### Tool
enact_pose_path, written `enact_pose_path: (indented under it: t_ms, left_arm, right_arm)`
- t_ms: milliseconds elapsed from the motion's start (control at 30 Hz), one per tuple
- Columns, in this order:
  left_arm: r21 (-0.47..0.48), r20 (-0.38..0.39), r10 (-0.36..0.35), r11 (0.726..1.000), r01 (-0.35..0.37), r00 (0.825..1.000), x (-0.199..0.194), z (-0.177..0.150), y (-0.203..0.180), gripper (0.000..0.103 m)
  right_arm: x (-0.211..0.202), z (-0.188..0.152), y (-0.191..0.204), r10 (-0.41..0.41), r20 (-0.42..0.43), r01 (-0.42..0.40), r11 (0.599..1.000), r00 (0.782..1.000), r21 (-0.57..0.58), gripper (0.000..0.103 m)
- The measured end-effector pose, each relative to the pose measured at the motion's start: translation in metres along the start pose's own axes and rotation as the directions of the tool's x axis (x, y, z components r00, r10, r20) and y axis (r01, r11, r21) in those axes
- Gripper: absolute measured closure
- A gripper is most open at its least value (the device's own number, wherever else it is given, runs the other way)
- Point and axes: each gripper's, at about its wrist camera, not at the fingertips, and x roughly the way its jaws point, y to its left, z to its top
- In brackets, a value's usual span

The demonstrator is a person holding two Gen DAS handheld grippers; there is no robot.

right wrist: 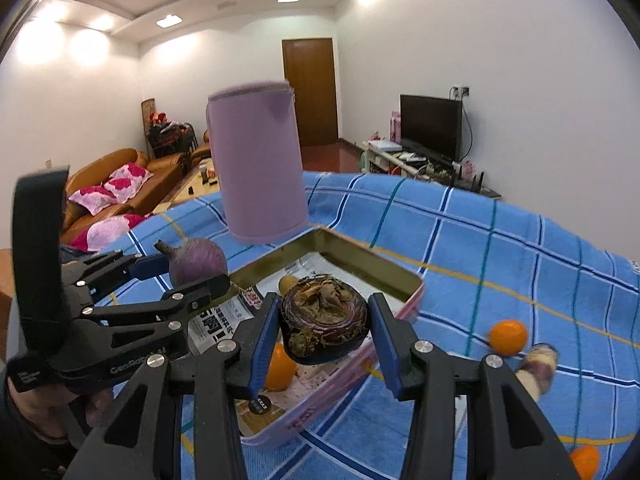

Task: Organize fruits
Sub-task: 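Lower both fruits into the tin and open the right tool while the left tool opens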

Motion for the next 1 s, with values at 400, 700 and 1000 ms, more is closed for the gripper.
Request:
enact_pose_path:
  t_ms: [400, 700, 1000]
  left_arm:
    - [0.002, -0.033, -0.006, 1.0, 0.006, 0.999, 0.014, -0.003, 0.002, 0.048]
    - [0.01, -0.045, -0.007, 1.0, 0.007, 0.999, 0.017, -0.004, 0.001, 0.048]
    - [0.017, -0.054, -0.009, 1.0, 0.01, 0.999, 0.021, -0.006, -0.001, 0.048]
  right_arm:
    - [0.025, -0.006, 0.002, 0.012, -0.062, -0.012, 1.0, 0.998, -0.001, 0.056]
    - [0.03, -0.009, 0.009, 0.016, -0.08, -0.018, 1.0, 0.997, -0.021, 0.056]
    - [0.033, -0.011, 0.012, 0.021, -0.096, -0.025, 0.999, 0.995, -0.035, 0.056]
